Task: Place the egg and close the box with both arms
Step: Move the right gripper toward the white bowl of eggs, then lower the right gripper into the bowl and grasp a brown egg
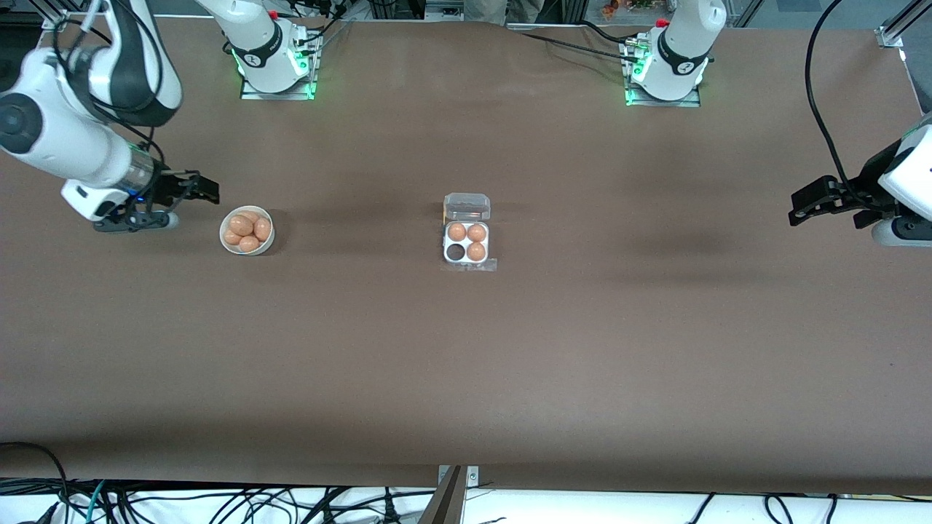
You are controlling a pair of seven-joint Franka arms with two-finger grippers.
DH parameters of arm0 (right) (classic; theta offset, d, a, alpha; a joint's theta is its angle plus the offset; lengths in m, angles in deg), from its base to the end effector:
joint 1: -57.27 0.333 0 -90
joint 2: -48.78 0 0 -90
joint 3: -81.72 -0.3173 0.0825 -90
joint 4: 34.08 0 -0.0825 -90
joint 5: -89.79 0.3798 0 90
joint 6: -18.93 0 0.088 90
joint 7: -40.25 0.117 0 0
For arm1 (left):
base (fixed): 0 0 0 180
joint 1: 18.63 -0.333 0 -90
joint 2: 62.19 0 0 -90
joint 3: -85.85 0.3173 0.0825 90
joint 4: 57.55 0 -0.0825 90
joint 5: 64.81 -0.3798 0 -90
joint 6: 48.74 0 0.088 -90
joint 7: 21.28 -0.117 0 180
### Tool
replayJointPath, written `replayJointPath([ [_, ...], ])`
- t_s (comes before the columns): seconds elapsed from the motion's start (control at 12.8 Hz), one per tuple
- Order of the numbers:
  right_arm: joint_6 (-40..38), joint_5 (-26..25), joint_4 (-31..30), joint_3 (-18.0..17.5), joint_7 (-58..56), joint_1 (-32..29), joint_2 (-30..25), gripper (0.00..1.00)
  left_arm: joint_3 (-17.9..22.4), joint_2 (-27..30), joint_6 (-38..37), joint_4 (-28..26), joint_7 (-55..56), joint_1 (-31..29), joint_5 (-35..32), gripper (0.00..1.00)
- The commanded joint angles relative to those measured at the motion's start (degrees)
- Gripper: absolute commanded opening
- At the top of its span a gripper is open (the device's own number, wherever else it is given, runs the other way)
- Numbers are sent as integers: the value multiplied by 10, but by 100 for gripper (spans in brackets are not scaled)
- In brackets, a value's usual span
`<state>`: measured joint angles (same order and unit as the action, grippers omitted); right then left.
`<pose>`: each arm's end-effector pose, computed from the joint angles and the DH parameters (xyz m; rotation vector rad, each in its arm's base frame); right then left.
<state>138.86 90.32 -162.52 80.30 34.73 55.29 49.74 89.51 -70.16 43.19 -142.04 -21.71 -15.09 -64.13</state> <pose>0.5012 -0.0044 0.3417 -3.1117 -0.1266 0.2569 0.5955 -0.0027 0.5843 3.1385 -0.0087 -0.0141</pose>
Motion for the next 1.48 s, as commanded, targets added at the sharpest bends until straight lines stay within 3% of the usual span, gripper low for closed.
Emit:
replayJointPath([
  [0.0, 55, 3, -30, -3, 5, -2, 27, 100, 0, -5, -9, 14, 0, -2, 5, 100],
  [0.54, 152, 3, -49, -24, 4, -1, 105, 100, 2, -5, -9, 14, -2, -7, 5, 100],
  [1.4, 149, 3, -59, -22, -6, -2, 104, 99, 3, -5, -10, 14, -3, -8, 5, 100],
])
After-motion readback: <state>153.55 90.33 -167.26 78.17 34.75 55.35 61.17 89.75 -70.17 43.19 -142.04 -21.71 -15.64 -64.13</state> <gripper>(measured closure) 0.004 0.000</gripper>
